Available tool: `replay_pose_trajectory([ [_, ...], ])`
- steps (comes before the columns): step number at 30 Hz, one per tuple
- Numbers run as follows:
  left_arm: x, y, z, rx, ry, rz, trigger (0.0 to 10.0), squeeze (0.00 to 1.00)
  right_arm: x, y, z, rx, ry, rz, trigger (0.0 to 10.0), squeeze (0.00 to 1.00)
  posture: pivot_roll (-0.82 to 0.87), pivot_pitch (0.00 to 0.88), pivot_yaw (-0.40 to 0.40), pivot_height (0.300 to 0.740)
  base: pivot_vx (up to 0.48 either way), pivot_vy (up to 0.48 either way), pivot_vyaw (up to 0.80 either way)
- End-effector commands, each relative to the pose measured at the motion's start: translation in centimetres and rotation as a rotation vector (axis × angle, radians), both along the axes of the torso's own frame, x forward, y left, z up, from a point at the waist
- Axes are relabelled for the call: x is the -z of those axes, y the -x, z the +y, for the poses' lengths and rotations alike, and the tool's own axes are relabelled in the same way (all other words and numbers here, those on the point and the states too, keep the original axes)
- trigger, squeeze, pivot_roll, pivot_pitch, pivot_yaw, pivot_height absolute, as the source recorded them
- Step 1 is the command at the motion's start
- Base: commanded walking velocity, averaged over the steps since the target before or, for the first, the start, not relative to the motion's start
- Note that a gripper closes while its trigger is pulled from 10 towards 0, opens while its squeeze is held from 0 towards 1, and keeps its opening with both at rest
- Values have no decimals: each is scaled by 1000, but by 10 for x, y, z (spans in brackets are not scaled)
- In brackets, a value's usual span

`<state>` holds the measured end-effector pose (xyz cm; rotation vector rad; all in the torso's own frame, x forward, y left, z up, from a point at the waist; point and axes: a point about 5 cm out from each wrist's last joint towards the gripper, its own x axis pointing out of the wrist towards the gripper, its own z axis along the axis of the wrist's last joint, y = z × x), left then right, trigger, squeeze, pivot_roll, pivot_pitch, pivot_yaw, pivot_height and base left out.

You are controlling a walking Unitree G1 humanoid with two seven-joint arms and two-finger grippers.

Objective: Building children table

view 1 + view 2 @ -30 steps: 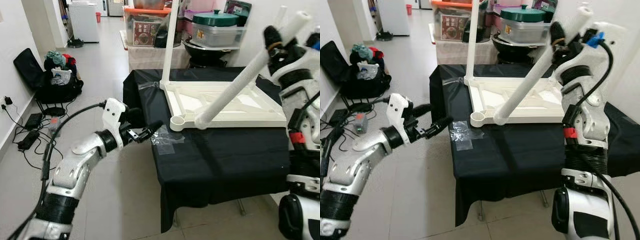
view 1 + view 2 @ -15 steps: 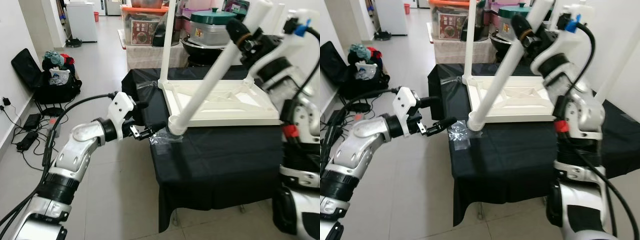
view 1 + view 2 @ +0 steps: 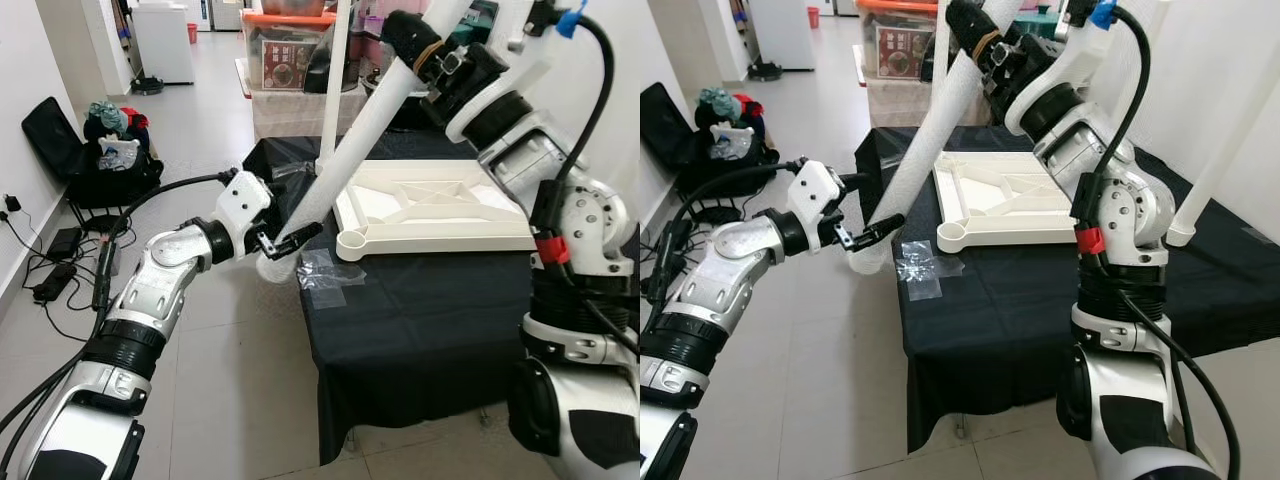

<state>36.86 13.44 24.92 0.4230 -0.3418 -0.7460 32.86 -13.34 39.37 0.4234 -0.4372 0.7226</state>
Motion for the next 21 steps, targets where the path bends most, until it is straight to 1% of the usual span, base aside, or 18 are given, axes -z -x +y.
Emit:
replay_pose_trajectory([
  [1, 1, -2, 0, 1, 17, 14, 10000, 0, -6, 5, 3, -35, -14, -13, 0, 0, 21, 0, -40, 740, 0, 0, 0],
  [3, 10, -2, -2, 29, 13, 56, 10000, 0, -6, 7, 7, -59, -35, 4, 0, 0, 19, 0, -39, 740, 0, 0, 0],
  [5, 12, -3, -3, 35, 11, 60, 10000, 0, -6, 7, 7, -66, -40, 12, 0, 0, 19, 0, -39, 740, 0, 0, 0],
  [7, 19, -5, -5, 49, 5, 91, 10000, 0, -7, 9, 9, -84, -51, 19, 0, 0, 19, 0, -38, 740, 0, 0, 0],
  [8, 19, -5, -5, 49, 5, 91, 10000, 0, -7, 9, 9, -84, -51, 19, 0, 0, 19, 0, -38, 740, 0, 0, 0],
  [9, 24, -6, -5, 55, 2, 114, 10000, 0, -8, 10, 10, -92, -53, 18, 0, 0, 18, 0, -37, 740, 0, 0, 0],
  [11, 24, -6, -5, 55, 2, 114, 10000, 0, -8, 10, 10, -92, -53, 18, 0, 0, 18, 0, -37, 740, 0, 0, 0],
  [12, 28, -7, -6, 64, 1, 141, 10000, 0, -9, 11, 11, -98, -51, 16, 0, 0, 17, 0, -38, 740, 0, 0, 0],
  [13, 28, -7, -6, 64, 1, 141, 10000, 0, -9, 11, 11, -98, -51, 16, 0, 0, 17, 0, -38, 740, 0, 0, 0],
  [14, 30, -7, -6, 68, 1, 156, 5451, 0, -9, 12, 11, -102, -49, 16, 0, 0, 17, 0, -38, 740, 0, 0, 0],
  [16, 33, -7, -7, 71, -7, 162, 5451, 0, -10, 12, 12, -103, -47, 16, 0, 0, 17, 0, -37, 740, 0, 0, 0],
  [17, 36, -6, -7, 83, -10, 169, 0, 0, -10, 13, 12, -102, -49, 20, 0, 0, 17, 0, -37, 740, 0, 0, 0],
  [21, 42, -4, -8, 102, -18, 184, 0, 0, -10, 14, 12, -98, -51, 26, 0, 0, 18, 0, -38, 740, 0, 0, 0],
])
